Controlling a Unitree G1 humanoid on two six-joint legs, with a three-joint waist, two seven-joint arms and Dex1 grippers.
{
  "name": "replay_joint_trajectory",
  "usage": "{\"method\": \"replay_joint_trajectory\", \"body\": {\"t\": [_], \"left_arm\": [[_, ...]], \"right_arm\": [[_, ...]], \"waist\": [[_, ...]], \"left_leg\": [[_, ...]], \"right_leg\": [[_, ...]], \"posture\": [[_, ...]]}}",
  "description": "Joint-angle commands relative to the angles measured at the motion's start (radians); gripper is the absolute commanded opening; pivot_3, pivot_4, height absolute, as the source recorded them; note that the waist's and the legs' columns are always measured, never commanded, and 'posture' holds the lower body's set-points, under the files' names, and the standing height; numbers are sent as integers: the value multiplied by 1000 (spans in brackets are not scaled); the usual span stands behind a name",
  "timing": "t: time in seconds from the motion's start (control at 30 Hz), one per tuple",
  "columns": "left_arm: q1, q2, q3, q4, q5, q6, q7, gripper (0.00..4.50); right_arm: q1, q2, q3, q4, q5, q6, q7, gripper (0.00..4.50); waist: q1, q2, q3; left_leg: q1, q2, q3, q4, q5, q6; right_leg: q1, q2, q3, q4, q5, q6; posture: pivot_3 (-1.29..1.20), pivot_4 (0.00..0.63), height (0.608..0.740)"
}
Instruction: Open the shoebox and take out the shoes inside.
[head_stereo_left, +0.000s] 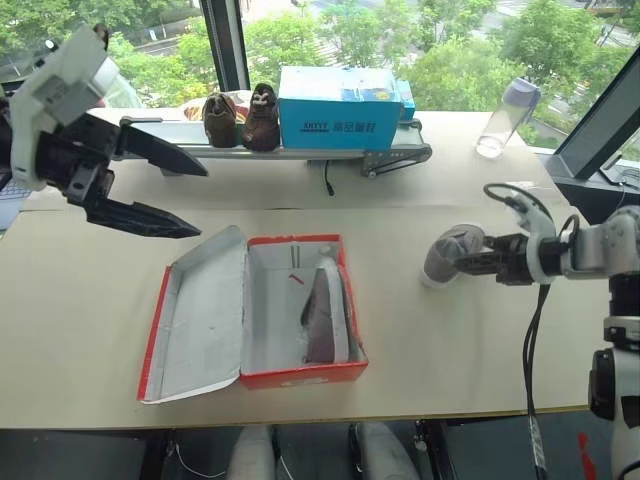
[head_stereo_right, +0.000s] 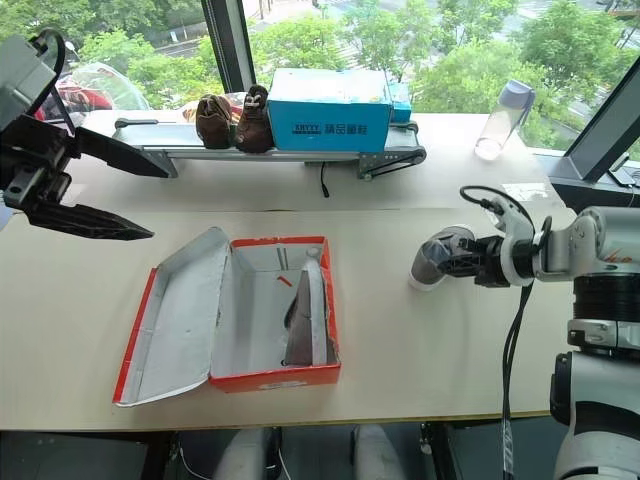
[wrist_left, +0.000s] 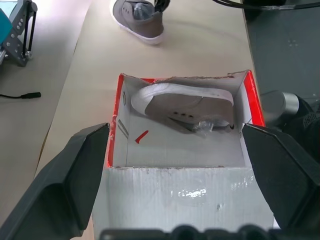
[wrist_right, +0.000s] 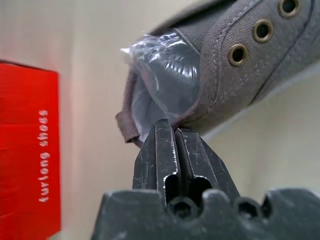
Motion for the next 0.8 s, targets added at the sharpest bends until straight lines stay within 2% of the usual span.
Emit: {"method": "replay_joint_trajectory", "body": {"t": [0.03, 0.17, 0.27, 0.37, 0.4, 0.43, 0.6, 0.63, 0.7, 0.8], "left_arm": [[-16, 2, 30, 29, 4, 5, -5, 4500], [-15, 2, 39, 28, 7, 8, -3, 4500], [-13, 2, 45, 26, 8, 8, -1, 4500], [-13, 2, 45, 27, 10, 10, -4, 4500], [-14, 2, 45, 28, 10, 11, -5, 4500], [-14, 2, 45, 29, 10, 12, -5, 4500], [-12, 2, 49, 34, 12, 13, -6, 4500], [-12, 2, 50, 34, 12, 13, -5, 4500], [-13, 2, 49, 33, 12, 14, -6, 4500], [-11, 2, 51, 31, 12, 14, -4, 4500]], "right_arm": [[7, -77, 1, -129, 61, -33, 71, 41], [64, -126, 48, -162, 63, -91, 119, 41], [84, -132, 69, -83, 24, -153, 112, 774], [87, -144, 84, -72, 11, -197, 121, 1741], [84, -151, 91, -73, 5, -210, 126, 2229], [82, -155, 96, -74, 0, -219, 130, 2366], [7, -169, 86, -96, -2, -243, 136, 4119], [7, -164, 94, -168, 22, -219, 145, 4381], [-19, -130, 91, -301, 94, -131, 155, 4381], [-119, -2, 55, -409, 241, 24, 115, 4381]], "waist": [[0, 1, 1], [-1, 1, 1], [0, 1, 1], [0, 1, 1], [1, 1, 1], [1, 1, 1], [-4, 1, 1], [-4, 1, 1], [-4, 1, 1], [-15, 1, 1]], "left_leg": [[0, 0, 0, -1, 0, 0], [0, 0, 0, -1, 0, 0], [0, 0, 0, 1, 0, 0], [0, 0, 0, 2, 0, 0], [0, 0, 0, 2, 0, 0], [0, 0, 0, 1, 0, 0], [0, 0, 0, 0, 0, 0], [0, 0, 0, 1, 0, 0], [1, 0, 0, 0, 0, 0], [1, 1, 0, 0, 0, 0]], "right_leg": [[0, 0, 0, 0, 0, 0], [0, 0, 0, 0, 0, 0], [1, 0, 0, 0, 0, 0], [1, 0, 0, 0, 0, 1], [1, 0, 0, 0, 0, 1], [1, 0, 0, 0, 0, 1], [0, 0, 0, 0, 0, 1], [0, 0, 0, 0, 0, 1], [0, 0, 0, 0, 0, 1], [0, 1, 0, 0, 0, 1]], "posture": [[0, 150, 740], [0, 150, 740], [0, 150, 740], [0, 150, 740], [0, 150, 740], [0, 150, 740], [0, 150, 740], [0, 150, 740], [0, 150, 740], [0, 150, 740]]}}
